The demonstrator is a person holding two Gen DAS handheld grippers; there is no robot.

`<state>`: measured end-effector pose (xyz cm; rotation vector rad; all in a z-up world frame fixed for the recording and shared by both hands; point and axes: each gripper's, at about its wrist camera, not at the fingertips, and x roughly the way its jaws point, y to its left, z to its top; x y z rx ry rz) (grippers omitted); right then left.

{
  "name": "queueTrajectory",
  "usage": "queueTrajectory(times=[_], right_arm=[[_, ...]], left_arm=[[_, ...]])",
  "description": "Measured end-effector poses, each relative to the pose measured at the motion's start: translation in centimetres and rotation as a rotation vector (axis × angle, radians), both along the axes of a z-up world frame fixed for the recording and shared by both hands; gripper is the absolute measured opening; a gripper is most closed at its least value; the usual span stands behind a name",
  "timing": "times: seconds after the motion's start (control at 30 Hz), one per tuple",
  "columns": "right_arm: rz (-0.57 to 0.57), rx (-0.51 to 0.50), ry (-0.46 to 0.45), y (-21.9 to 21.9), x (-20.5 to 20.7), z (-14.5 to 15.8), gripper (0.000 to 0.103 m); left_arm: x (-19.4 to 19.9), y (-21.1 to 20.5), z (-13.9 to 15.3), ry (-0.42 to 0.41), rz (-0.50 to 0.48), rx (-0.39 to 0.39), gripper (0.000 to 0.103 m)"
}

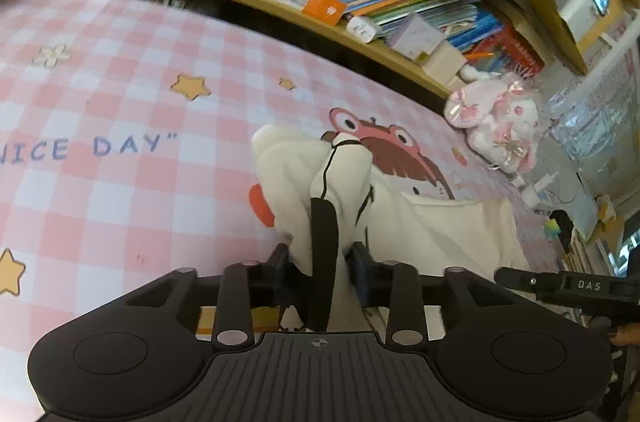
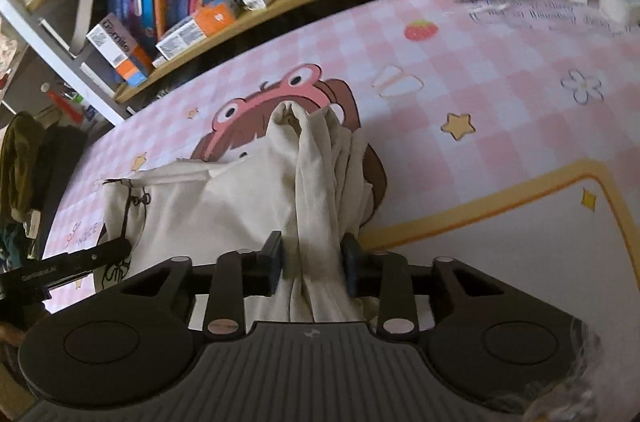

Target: Fold clothes

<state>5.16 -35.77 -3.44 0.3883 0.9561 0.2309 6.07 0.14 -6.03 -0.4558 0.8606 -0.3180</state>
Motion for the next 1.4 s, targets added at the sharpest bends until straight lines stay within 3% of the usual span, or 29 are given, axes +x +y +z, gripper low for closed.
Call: queueTrajectory(times=[0.13,0.27,0.37,0.4,0.43,0.57,0.83,1.4], right_arm=[[-0.025,0.028,0.032,-0.5,0.1,-0.6,0.042],[-0.032,0.055,0.045,-0.8,0.1,-1.2,0.045],[-0.022,0.063,0.042,-0.9,0.2,-1.3,0.044],[-0.010,0.062,0.037,-0.9,0.2,-1.1,0.041],[0.001,0.062,0.031,-0.8,0.2,-1.0,0.031],[0.060,0.042,-0.015,-0.4,-0.1,0.0,0.021],[0.155,0.040,-0.111,-0.5,-1.1,2.3,0.021],[0.230,0.095,-0.160,-2.6,-3.1,3.2,0.021]], left_arm=[[0.1,0.0,-0.6,0.022,0.019,-0.025,0.042],[0.1,-0.4,-0.6,0.020,0.035,-0.025,0.040],[0.0,-0.9,-0.7,0.032,0.042,-0.025,0.025],[-0.1,-1.1,-0.6,0.028,0.045,-0.020,0.020],[-0.2,-1.3,-0.3,0.019,0.048,-0.012,0.017],[-1.7,-2.2,1.4,-0.044,0.068,0.011,0.016],[-4.2,-3.8,3.8,-0.102,0.092,0.032,0.016],[-8.5,-5.9,6.2,-0.154,0.161,0.058,0.016]])
